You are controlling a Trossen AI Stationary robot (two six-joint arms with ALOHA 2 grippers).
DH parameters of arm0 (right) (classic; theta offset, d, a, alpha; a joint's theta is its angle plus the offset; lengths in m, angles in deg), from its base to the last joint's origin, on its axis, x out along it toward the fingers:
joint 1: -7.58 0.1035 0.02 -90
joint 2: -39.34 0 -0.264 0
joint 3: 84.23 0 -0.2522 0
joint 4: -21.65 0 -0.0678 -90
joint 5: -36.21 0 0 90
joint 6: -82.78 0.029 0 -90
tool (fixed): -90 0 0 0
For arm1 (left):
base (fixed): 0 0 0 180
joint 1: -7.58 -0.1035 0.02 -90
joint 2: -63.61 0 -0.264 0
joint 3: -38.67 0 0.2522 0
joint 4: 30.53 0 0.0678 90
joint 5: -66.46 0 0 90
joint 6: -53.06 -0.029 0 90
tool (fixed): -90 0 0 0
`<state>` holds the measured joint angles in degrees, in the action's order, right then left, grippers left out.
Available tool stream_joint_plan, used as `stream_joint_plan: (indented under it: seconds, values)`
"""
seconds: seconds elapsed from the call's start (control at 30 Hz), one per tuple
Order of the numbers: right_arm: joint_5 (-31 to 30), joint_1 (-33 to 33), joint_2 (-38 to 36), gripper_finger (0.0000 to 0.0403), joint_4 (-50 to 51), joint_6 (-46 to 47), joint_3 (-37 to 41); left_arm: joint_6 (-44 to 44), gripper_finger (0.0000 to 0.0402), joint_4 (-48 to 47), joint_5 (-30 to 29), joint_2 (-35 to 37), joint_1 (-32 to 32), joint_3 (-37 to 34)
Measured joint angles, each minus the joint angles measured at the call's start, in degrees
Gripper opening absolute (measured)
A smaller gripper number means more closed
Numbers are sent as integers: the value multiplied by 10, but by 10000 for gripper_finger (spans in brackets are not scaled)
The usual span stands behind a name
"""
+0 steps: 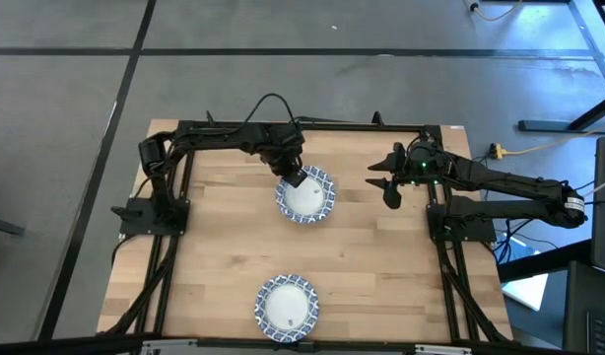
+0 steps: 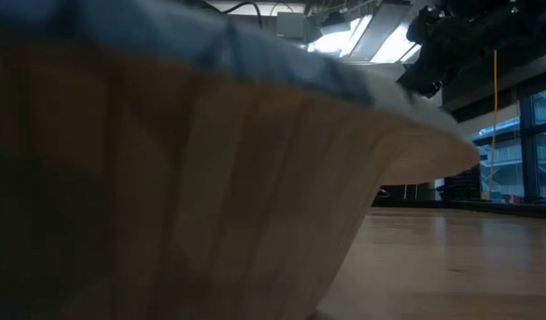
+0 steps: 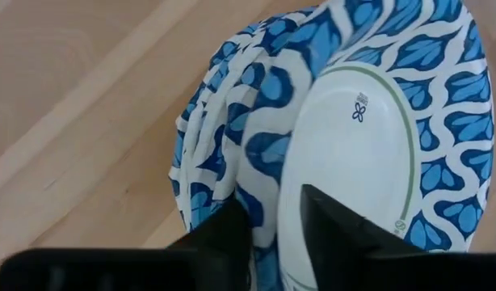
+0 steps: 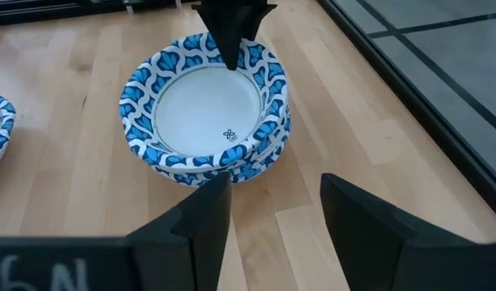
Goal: Nest bowls inside each other
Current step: Stack the blue patterned bowl on the stacked blue patterned bowls
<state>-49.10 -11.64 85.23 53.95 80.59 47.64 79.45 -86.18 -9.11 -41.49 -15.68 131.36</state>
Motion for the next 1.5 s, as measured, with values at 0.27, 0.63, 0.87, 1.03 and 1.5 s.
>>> stream_joint_plan:
  seconds: [0.27,0.63,0.87,1.03,1.5]
  values:
    - [0,0,0,193,0,0,0,-15,167,-16,22,2,-16,0]
    - [0,0,0,193,0,0,0,-29,172,-21,-11,16,-26,0]
    - [0,0,0,193,0,0,0,-45,172,-20,-70,56,-26,0]
    - [0,0,0,193,0,0,0,-74,171,-31,-123,89,-28,0]
    - [0,0,0,193,0,2,0,-207,172,-166,-34,114,133,0]
